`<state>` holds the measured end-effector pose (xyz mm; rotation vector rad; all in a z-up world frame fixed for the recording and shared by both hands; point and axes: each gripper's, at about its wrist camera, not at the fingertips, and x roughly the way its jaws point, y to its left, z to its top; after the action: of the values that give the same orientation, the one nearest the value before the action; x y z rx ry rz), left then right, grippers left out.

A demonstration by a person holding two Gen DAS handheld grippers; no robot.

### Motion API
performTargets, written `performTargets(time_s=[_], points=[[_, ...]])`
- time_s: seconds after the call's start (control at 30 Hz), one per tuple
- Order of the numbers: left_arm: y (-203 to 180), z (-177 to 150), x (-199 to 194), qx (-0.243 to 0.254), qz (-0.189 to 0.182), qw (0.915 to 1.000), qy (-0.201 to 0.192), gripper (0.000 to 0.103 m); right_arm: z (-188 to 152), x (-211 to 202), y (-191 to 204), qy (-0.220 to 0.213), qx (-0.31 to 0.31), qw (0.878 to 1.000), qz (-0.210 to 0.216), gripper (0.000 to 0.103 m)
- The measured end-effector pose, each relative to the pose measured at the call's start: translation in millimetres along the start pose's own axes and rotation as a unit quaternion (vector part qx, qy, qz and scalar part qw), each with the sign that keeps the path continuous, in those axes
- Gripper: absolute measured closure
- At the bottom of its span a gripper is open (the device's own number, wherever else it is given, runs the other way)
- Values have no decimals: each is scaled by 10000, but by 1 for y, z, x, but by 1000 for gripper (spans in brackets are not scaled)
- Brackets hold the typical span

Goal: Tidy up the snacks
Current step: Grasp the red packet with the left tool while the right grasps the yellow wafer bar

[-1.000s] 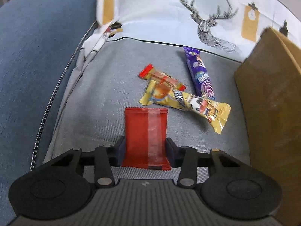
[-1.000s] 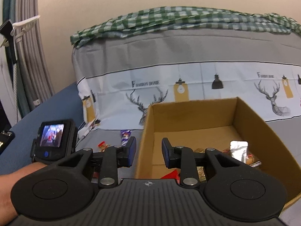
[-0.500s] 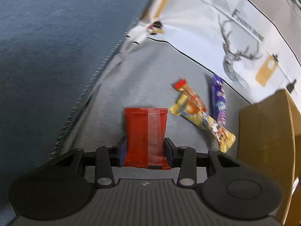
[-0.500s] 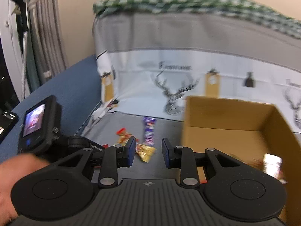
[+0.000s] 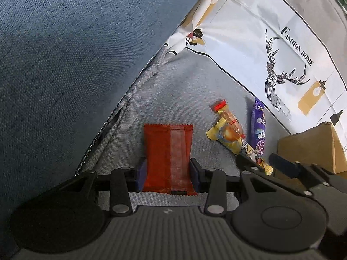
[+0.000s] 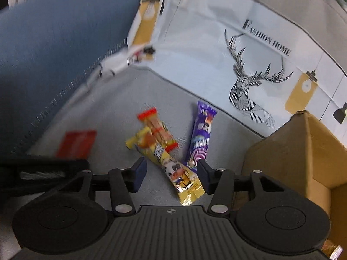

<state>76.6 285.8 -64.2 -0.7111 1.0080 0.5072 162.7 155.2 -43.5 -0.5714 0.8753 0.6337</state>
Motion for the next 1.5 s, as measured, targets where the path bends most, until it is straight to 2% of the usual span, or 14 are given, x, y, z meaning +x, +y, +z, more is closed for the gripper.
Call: performTargets(time_s=[0.07, 0.17, 0.23, 0.3, 0.4, 0.53, 0.63, 0.7, 0.87, 1.0, 1.23, 1.37, 1.5], points=[[1, 0, 0, -13, -32, 10000, 21, 58, -1, 8, -1, 122, 31, 9999, 39, 50], [1, 0, 0, -12, -45, 10000, 32, 58, -4, 17, 2, 250, -90, 9996, 51, 56], [1, 0, 0, -50, -93, 9999, 35, 58, -8, 20, 5, 279, -255, 9992, 98, 68], [1, -1, 0, -35, -88, 9999, 36, 58, -11, 21, 5, 248, -322, 9991, 93, 86], [3, -1, -3, -1, -121, 9999, 51, 58, -15, 17, 2, 226, -221, 9994, 161, 94], [1, -2, -6, 70, -207, 9997, 69, 58, -19, -4, -9, 84, 250, 9992, 302, 94], [1, -2, -9, 70, -315, 9995, 74, 58, -29, -41, -6, -177, 378, 9984, 384, 94], [3, -2, -14, 16, -498, 9987, 69, 58, -44, -65, 0, -297, 428, 9976, 451, 94], [-2, -4, -20, 265, -583, 9979, 63, 58, -91, -103, 13, -368, 735, 9943, 682, 94], [-9, -9, -21, 597, -657, 9959, 160, 58, -114, -88, 22, -169, 1031, 9905, 896, 94], [-15, -18, -12, 992, -665, 9917, 483, 57, -112, -59, 33, 62, 1181, 9894, 841, 92], [-10, -18, -7, 954, -676, 9912, 623, 56, -112, -53, 33, 111, 1182, 9883, 961, 68], [-1, -12, -5, 717, -836, 9910, 758, 51, -113, -47, 29, 157, 1290, 9859, 1058, 66]])
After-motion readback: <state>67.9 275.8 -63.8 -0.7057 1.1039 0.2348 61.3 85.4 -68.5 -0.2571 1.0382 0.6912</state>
